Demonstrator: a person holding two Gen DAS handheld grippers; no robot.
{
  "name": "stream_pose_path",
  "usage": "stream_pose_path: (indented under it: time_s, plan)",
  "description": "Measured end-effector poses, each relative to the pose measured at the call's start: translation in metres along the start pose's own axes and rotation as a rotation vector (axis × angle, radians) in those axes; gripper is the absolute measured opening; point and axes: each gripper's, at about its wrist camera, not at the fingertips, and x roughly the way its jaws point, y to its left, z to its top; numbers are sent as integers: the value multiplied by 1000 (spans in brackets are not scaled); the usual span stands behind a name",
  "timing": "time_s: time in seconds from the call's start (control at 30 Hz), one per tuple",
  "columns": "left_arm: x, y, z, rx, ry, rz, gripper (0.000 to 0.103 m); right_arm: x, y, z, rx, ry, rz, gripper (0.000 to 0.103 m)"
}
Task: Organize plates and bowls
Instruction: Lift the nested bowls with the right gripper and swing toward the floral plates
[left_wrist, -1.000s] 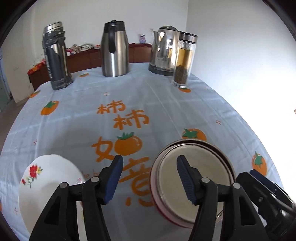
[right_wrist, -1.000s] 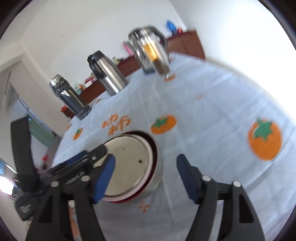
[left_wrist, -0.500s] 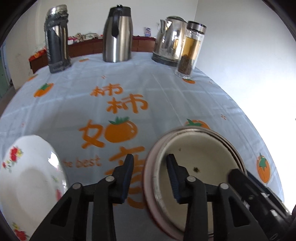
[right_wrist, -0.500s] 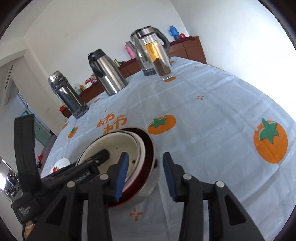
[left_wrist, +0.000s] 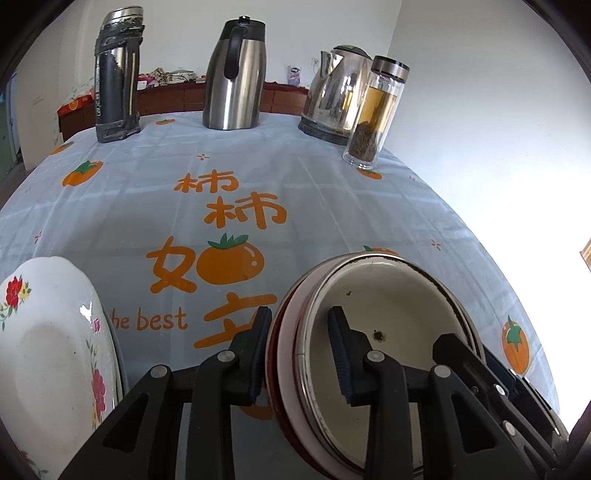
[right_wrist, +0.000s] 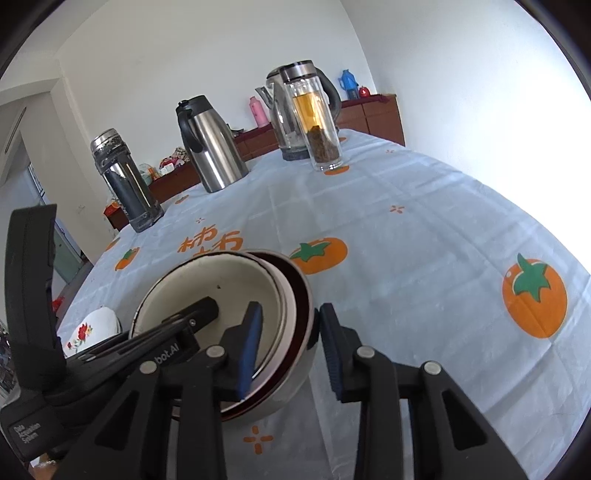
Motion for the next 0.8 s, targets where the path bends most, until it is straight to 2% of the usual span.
stream_pose_path:
  time_s: [0.3,0.8]
  plan:
    - [-1,2,0,-1,-37,-7,33,4,-5,0,25,6,35,34]
    - [-16,-1,-6,33,-72,10,33,-7,-2,-8,65,10,-3,29]
